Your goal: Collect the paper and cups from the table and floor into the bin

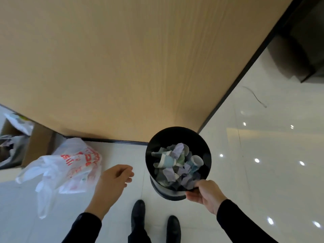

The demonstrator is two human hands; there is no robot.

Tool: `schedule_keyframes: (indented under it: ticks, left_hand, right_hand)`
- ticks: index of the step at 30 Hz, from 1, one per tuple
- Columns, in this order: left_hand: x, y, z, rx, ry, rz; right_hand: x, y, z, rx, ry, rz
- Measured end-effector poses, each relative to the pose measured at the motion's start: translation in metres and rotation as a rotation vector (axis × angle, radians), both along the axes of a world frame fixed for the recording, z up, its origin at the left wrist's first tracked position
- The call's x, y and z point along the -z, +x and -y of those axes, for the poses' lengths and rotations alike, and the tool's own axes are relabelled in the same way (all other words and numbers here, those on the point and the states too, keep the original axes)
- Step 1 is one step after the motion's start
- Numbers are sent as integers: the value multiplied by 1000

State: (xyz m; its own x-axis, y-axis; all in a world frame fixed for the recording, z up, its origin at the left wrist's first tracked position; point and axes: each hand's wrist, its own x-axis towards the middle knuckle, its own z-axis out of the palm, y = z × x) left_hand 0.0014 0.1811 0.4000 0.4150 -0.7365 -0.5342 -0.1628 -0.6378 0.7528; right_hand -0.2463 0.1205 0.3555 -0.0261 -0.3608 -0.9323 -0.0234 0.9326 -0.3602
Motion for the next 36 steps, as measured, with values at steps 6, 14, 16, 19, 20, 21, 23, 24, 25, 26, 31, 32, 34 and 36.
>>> schedule_keyframes:
  ticks: [6, 14, 16, 19, 20, 21, 23, 24, 25, 26, 31, 32, 34, 36]
  left_hand:
    - [121, 18, 42, 97, 99, -46]
    - [302, 30, 87, 171, 161, -75]
    - [337, 34, 94, 167, 167, -76]
    - [372, 37, 98, 171, 184, -65]
    - [380, 36, 98, 173, 191, -61]
    - [388, 35, 98, 174, 198, -53]
    - [401, 30, 97, 178, 210, -45]
    - [406, 28, 96, 178, 223, -50]
    - [411, 25, 94, 178, 235, -55]
    - [414, 23, 92, 178, 249, -61]
    - [419, 19, 83, 182, 276, -56]
    - [416, 17, 82, 182, 283, -51]
    - [407, 16, 81, 196, 296, -43]
    - [393, 17, 80, 195, 290, -24]
  right_hand:
    - [118, 16, 22, 101, 77, -35]
    - [296, 28, 48, 159, 66, -30]
    - [332, 28, 53, 161, 63, -28]
    - [374, 25, 56, 186, 64, -16]
    - [385, 23, 56, 188, 64, -9]
    - [394, 22, 55, 186, 63, -5]
    - [408, 19, 53, 174, 72, -5]
    - [414, 17, 52, 165, 83, -11]
    - [420, 16, 51, 156, 88, -21]
    - [424, 16, 49, 147, 90, -31]
    - [431, 19, 53, 115, 57, -92]
    - [427, 21, 52, 119, 62, -98]
    - [418, 24, 51, 119, 70, -95]
    - [405, 20, 51, 106, 73, -136]
